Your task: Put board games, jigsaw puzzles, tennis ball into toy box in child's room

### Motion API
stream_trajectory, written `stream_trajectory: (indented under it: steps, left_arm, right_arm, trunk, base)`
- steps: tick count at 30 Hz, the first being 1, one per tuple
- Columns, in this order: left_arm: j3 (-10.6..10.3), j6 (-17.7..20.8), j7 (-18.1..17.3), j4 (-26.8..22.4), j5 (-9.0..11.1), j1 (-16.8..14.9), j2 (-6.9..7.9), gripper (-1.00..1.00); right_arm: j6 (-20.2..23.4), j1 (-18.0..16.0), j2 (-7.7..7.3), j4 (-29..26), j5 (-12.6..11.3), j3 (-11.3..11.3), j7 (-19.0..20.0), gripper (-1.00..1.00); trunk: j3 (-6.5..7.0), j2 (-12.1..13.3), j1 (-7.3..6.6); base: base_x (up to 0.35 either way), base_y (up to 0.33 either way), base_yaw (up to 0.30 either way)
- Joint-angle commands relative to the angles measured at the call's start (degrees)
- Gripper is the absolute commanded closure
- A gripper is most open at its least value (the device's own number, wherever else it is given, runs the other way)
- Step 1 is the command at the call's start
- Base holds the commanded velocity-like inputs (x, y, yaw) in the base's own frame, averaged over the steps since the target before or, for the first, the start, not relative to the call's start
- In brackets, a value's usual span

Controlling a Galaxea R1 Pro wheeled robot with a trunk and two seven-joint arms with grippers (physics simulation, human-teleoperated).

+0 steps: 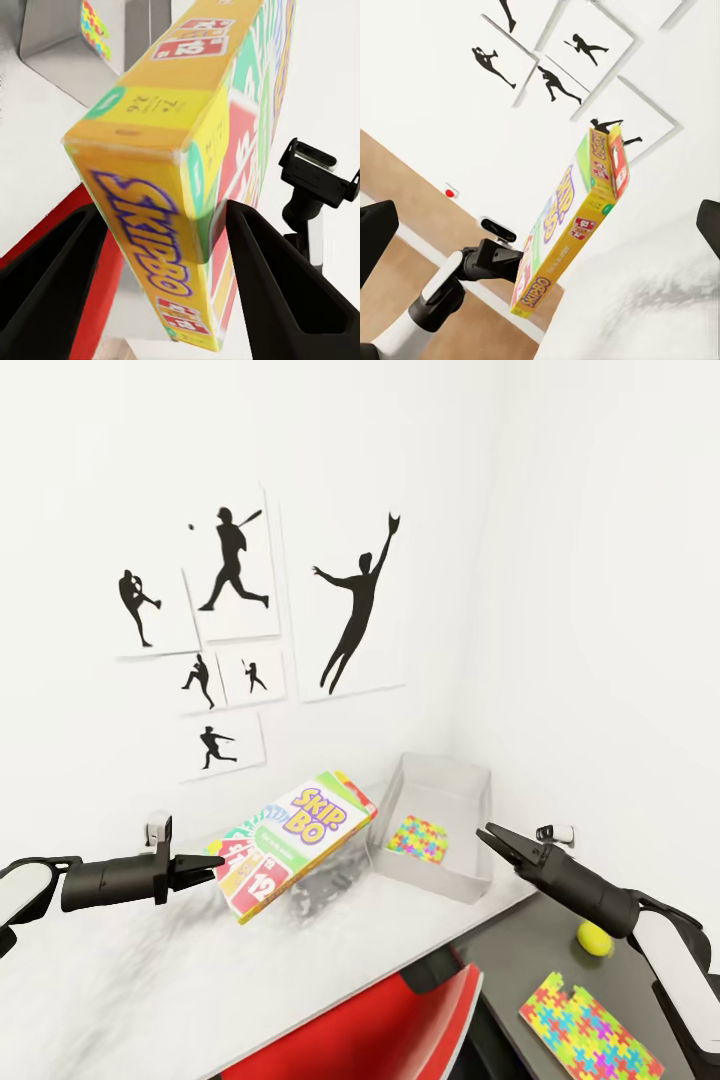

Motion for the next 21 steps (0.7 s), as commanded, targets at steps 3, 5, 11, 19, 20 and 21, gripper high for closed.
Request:
stream_trajectory:
  steps: [3, 5, 11, 19, 20, 21]
  left_arm:
    - [-0.1, 0.0, -0.5, 0.0, -0.4, -0.1, 0.05, 1.00]
    - [-0.1, 0.0, -0.5, 0.0, -0.4, -0.1, 0.05, 1.00]
    - [-0.1, 0.0, -0.5, 0.0, -0.4, -0.1, 0.05, 1.00]
    - [-0.1, 0.0, -0.5, 0.0, -0.4, -0.1, 0.05, 1.00]
    - [-0.1, 0.0, -0.5, 0.0, -0.3, -0.1, 0.05, 1.00]
    - [-0.1, 0.0, -0.5, 0.0, -0.3, -0.1, 0.05, 1.00]
  right_arm:
    - [0.3, -0.1, -0.01, 0.0, -0.1, 0.0, 0.0, -1.00]
    - [0.3, -0.1, -0.01, 0.0, -0.1, 0.0, 0.0, -1.00]
    - [0.3, -0.1, -0.01, 0.0, -0.1, 0.0, 0.0, -1.00]
    - [0.3, -0.1, -0.01, 0.0, -0.2, 0.0, 0.0, -1.00]
    - [0.3, -0.1, -0.01, 0.0, -0.1, 0.0, 0.0, -1.00]
    - [0.3, -0.1, -0.01, 0.0, -0.1, 0.0, 0.0, -1.00]
  trunk:
    - [-0.13, -0.1, 0.06]
    - [-0.13, -0.1, 0.06]
    - [-0.13, -0.1, 0.06]
    - [-0.13, -0.1, 0.06]
    - [-0.13, -0.1, 0.06]
    - [-0.13, -0.1, 0.06]
  base:
    - [0.127, -0.005, 0.006]
    - [0.059, -0.001, 0.001]
    - [0.135, 0.000, 0.000]
    - [0.075, 0.000, 0.000]
    - [0.051, 0.000, 0.000]
    - [0.033, 0.000, 0.000]
